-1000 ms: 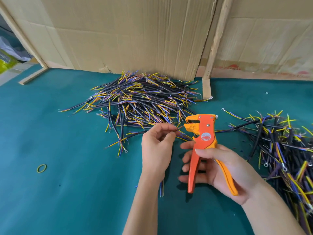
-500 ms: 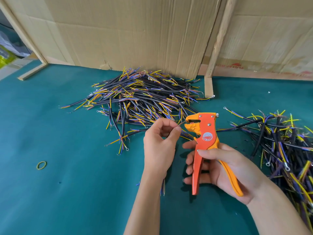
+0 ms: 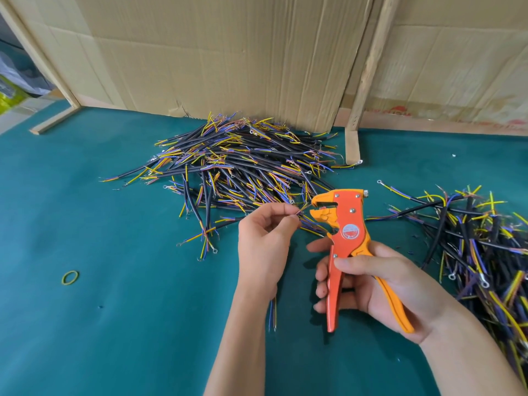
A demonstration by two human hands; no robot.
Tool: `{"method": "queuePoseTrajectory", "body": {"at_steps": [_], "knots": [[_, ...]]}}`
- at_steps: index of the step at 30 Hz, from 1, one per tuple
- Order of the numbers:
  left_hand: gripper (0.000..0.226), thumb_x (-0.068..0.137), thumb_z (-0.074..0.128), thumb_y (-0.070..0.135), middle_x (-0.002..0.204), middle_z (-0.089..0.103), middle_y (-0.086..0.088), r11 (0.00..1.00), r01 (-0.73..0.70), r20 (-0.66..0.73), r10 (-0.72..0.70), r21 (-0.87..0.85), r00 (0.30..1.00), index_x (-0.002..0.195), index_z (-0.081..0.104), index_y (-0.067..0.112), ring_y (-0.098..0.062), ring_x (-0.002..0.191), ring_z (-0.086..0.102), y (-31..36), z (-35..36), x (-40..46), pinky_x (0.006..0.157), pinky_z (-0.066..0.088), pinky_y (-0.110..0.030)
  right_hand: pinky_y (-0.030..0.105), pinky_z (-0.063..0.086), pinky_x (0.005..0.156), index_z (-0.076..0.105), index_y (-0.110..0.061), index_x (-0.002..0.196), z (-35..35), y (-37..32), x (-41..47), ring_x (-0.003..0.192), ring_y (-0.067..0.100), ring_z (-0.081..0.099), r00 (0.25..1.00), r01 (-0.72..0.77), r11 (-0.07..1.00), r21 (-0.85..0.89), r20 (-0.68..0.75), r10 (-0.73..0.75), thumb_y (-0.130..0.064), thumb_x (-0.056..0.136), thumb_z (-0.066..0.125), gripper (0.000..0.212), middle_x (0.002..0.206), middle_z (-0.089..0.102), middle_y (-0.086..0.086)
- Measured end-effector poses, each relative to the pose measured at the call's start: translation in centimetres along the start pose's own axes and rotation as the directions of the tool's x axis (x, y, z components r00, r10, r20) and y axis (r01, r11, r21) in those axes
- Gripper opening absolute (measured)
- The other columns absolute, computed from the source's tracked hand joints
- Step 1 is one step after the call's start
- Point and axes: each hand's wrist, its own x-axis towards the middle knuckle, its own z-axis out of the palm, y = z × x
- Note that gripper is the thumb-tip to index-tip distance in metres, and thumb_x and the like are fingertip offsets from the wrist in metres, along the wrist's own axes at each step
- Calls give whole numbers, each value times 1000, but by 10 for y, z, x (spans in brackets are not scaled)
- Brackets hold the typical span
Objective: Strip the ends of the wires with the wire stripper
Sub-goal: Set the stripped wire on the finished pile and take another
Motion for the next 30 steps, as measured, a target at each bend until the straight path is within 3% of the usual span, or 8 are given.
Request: {"method": "queuePoseTrajectory", "body": {"at_steps": [6,10,17,21,30], "knots": [[9,74,65,18,72,61,-5,999,-16,73,19,-44,997,77,72,22,-11,53,35,3,-5,1,47,28,-18,56,55,76,63,4,125,-4,-1,-3,80,42,63,998,-6,999,-35,60,8,-9,75,75,53,93,61,27],[9,76,64,17,76,65,-5,999,-48,71,49,-13,996,78,71,21,-8,56,41,2,-6,1,53,31,-21,57,55,77,61,4,126,-6,-2,-6,81,43,62,994,-8,996,-89,110,18,-7,78,73,51,94,61,27],[13,77,63,13,72,66,5,993,-101,81,96,56,992,75,72,22,-5,58,48,-1,-5,2,59,35,-23,54,55,73,63,4,122,-5,-1,-4,76,42,61,997,-8,994,-106,75,16,-9,76,76,50,88,60,27],[13,77,63,14,76,69,-1,993,-105,78,100,52,992,77,72,22,-7,59,48,-1,-6,2,59,35,-25,54,56,70,66,3,114,-3,-1,-3,72,40,61,999,-7,997,-78,49,11,-13,76,79,43,84,59,25],[10,77,63,14,75,67,3,994,-100,78,97,47,992,79,72,20,-8,59,47,-1,-5,3,60,34,-25,47,53,59,65,-7,91,-1,-1,-2,60,34,55,998,-5,998,-62,57,9,-19,79,79,22,74,53,19]]}}
